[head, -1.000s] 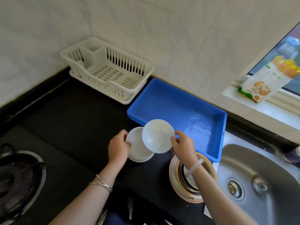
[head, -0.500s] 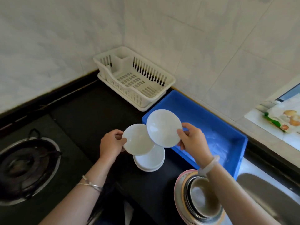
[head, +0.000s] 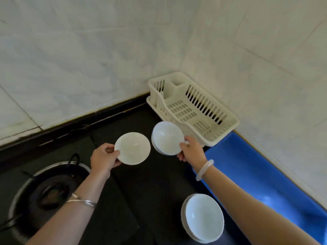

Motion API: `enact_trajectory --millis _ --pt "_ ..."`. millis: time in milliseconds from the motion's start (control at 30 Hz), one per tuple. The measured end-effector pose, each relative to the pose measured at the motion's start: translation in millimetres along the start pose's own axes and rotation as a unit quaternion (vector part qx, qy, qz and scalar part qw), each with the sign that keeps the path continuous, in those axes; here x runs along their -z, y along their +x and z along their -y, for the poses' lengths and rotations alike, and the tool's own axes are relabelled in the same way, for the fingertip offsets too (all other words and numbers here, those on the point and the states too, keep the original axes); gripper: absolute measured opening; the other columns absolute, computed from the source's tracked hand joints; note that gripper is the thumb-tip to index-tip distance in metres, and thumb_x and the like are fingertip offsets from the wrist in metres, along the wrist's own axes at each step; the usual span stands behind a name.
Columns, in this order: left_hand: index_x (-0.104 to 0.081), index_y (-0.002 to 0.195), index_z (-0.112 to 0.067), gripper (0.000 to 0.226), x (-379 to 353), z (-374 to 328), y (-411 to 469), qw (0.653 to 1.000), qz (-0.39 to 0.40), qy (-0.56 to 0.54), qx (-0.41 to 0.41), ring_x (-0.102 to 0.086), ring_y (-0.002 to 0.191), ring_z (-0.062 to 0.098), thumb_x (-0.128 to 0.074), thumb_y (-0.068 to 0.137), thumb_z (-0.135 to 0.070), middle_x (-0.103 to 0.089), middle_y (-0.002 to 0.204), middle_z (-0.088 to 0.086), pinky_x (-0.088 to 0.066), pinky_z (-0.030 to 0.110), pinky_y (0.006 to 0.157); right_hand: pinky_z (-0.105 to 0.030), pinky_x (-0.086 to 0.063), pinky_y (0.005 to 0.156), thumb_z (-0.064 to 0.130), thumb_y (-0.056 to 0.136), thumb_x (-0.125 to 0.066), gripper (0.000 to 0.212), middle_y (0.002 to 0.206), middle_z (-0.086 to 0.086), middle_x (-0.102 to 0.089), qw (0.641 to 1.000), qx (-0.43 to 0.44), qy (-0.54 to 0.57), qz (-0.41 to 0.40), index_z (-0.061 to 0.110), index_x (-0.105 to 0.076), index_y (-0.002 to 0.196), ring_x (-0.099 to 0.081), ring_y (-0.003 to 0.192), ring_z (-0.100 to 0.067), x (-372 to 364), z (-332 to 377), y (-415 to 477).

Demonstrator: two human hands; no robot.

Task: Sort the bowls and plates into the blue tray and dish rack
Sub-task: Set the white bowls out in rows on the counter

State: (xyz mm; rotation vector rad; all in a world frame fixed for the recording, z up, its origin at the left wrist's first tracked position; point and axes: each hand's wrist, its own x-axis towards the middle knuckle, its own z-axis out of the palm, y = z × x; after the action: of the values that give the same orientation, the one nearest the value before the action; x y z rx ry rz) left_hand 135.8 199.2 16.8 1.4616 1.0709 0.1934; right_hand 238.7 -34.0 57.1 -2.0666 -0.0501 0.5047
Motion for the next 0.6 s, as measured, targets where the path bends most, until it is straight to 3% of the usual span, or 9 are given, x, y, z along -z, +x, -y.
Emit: enact_trajectory --millis 167,600 --pt "-0.057 0.085 -0.019 0.021 -0.8 2.6 48.5 0.997 -0.051 -0.038 0.039 -0.056 0.089 0.020 -0.063 0.081 0.001 -0.055 0.093 0.001 -0.051 0.027 0.051 -0.019 -0.043 0.040 0.011 0.095 -0.043 0.025 0.066 -0.008 -0.063 0.999 -0.038 -0.001 -0.002 0.010 -0.049 0.120 -0.054 0.047 -0.011 -51.3 -0.9 63.3" --pt "-0.056 0.091 -0.014 0.020 -19.9 5.4 116.6 0.987 -0.116 -0.077 0.076 -0.056 0.091 0.022 -0.062 0.081 0.002 -0.056 0.096 0.004 -0.054 0.032 0.065 -0.013 -0.038 0.035 0.013 0.095 -0.040 0.019 0.089 -0.018 -0.065 0.995 -0.093 0.007 -0.043 0.015 -0.049 0.113 -0.056 0.050 -0.012 -113.2 -12.0 142.4"
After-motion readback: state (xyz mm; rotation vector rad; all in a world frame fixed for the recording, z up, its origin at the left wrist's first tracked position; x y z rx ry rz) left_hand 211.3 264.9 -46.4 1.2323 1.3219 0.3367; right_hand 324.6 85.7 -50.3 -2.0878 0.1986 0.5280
